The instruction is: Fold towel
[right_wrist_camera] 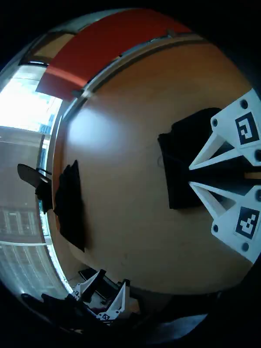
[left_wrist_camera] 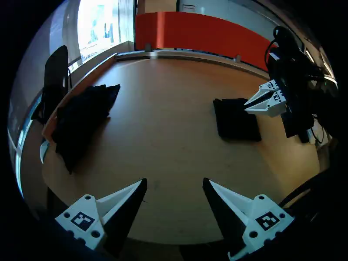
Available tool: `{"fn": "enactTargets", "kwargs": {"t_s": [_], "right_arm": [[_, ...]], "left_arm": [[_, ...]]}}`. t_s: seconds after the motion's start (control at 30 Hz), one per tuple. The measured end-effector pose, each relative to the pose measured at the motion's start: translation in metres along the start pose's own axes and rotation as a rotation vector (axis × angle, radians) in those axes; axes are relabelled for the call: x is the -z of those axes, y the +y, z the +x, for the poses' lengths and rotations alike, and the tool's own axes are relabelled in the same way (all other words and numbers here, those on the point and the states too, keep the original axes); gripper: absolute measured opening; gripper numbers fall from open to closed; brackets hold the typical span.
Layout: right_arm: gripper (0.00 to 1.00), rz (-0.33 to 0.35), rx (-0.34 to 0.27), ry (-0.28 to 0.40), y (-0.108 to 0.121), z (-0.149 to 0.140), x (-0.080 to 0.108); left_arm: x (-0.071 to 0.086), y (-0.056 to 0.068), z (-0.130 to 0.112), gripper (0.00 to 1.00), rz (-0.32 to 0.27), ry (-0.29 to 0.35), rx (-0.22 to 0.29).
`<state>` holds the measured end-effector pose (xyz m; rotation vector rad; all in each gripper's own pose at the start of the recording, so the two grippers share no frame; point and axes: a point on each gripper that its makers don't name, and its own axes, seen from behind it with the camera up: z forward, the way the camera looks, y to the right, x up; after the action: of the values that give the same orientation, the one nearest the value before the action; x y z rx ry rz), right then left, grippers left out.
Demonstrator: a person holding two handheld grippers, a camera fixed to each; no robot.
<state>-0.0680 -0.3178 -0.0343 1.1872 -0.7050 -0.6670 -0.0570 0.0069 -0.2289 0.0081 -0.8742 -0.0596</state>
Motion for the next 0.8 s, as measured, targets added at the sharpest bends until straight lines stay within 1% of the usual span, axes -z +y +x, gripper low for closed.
{"fn": "enactTargets", "kwargs": {"t_s": [0.13, 0.27, 0.3, 0.37, 0.47, 0.5, 0.57, 0.8], "right_arm": [[0.07, -0.005, -0.003, 0.005, 0.0, 0.0, 0.001], [0.22, -0.009, -0.007, 0.012, -0.001, 0.0, 0.004], [0.26, -0.009, -0.008, 0.013, -0.001, 0.0, 0.005], [0.39, -0.006, -0.014, 0.016, -0.003, -0.001, 0.006], [0.61, -0.01, -0.028, 0.021, -0.004, -0.003, 0.01], [0.64, -0.014, -0.034, 0.023, -0.004, -0.004, 0.011], [0.67, -0.027, -0.046, 0.022, -0.003, -0.008, 0.013], [0.68, -0.059, -0.101, 0.018, -0.006, -0.024, 0.02]], "left_arm": [[0.0, 0.0, 0.0, 0.95, 0.001, -0.001, -0.004], [0.001, 0.0, 0.0, 0.95, 0.002, -0.001, -0.007], [0.001, 0.0, 0.0, 0.95, 0.002, -0.001, -0.007], [0.002, 0.001, 0.0, 0.95, 0.003, -0.001, -0.007], [0.002, 0.002, -0.001, 0.95, 0.003, -0.002, -0.008], [0.003, 0.002, -0.001, 0.95, 0.003, -0.002, -0.008], [0.003, 0.003, -0.001, 0.95, 0.003, -0.001, -0.008], [0.004, 0.004, 0.0, 0.95, 0.002, 0.005, -0.012]]}}
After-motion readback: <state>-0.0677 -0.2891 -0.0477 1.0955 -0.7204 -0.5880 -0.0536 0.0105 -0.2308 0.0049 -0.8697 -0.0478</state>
